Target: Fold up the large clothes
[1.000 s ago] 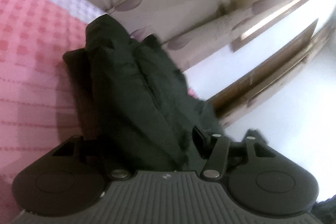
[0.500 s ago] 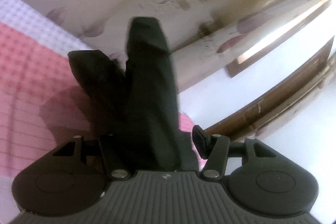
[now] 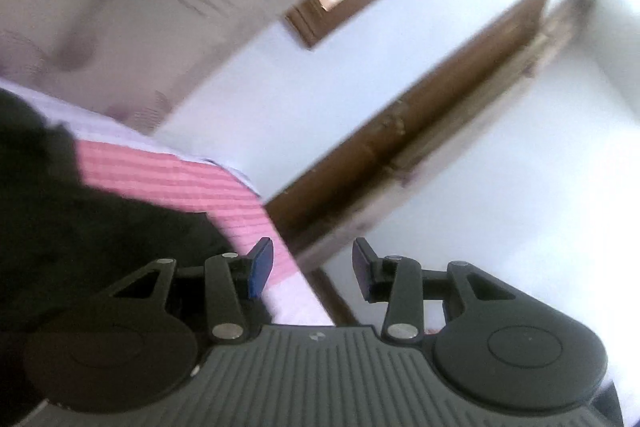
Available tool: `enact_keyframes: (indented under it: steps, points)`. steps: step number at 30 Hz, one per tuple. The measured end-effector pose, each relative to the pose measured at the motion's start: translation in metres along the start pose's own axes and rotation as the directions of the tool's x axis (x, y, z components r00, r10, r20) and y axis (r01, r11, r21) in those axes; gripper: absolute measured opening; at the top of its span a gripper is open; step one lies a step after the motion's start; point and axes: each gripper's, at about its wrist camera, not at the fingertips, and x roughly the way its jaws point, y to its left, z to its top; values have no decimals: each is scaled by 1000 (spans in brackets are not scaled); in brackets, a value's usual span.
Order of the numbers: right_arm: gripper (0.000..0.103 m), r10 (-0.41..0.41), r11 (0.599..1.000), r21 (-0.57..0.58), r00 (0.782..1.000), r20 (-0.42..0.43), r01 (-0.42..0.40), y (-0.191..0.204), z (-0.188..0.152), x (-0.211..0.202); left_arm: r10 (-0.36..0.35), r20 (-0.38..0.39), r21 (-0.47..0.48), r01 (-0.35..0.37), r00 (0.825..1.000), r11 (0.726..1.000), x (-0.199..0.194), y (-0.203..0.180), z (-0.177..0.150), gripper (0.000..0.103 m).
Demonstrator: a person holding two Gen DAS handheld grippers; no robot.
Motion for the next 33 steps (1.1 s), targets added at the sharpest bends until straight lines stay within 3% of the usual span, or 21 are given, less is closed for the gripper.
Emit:
enact_keyframes:
  steps: [2,4,8,12,14,15,17,18,19,22,23,24,25,26,28,30,31,33]
  points:
    - [7,27,999,30,1000,4,-27,-5,0,-1,-163,20,9,163,986,987,9,17,-5,43]
    - [7,57,997,60,998,7,-58,-10,0,-2,-260,28,10,260,965,966,12,29,-9,48]
    - [7,89,992,85,996,7,-90,-14,0,-2,-310,97,-41,315,946,948,8,39,-12,60]
    - [7,93,991,96,996,9,-94,-13,-1,1,-361,238,20,367,902,930,-24,9,-6,89]
    - [7,90,991,95,996,11,-90,-12,-2,3,-354,332,38,363,874,931,-53,-1,-7,92]
    - [7,90,992,93,996,12,-91,-11,-2,4,-319,388,51,325,865,944,-75,-7,-9,95]
    - [7,92,991,93,996,12,-93,-10,-3,5,-205,519,43,215,830,976,-128,-12,-13,103]
    - [7,91,991,93,996,13,-92,-9,-4,6,-100,578,-15,133,810,991,-158,-8,-17,103]
    - [7,89,992,91,996,13,-90,-8,-4,7,-9,596,-88,76,803,993,-183,-1,-20,103]
    - [7,83,993,84,996,15,-84,-5,-6,10,251,502,-331,-84,827,940,-236,42,-25,103]
    - [7,81,993,82,997,16,-82,-6,-6,9,301,446,-350,-145,843,925,-245,53,-26,103]
    - [7,79,994,80,997,17,-81,-4,-6,10,377,352,-355,-251,857,900,-248,64,-24,103]
    - [7,79,994,79,997,17,-80,-5,-6,12,458,282,-372,-344,843,862,-247,75,-26,102]
    - [7,79,994,78,997,18,-80,-7,-6,12,505,253,-411,-381,825,828,-251,87,-32,102]
    - [7,76,994,75,997,19,-78,-10,-3,11,472,331,-493,-276,817,825,-267,106,-51,102]
    - [7,74,995,72,997,19,-75,-8,-2,8,440,440,-525,-173,783,833,-289,114,-65,103]
    - [7,73,995,71,997,19,-74,-5,-3,8,433,466,-517,-159,772,841,-297,115,-66,103]
    - [7,70,995,69,997,18,-72,-6,-1,3,480,450,-516,-219,753,828,-313,118,-55,103]
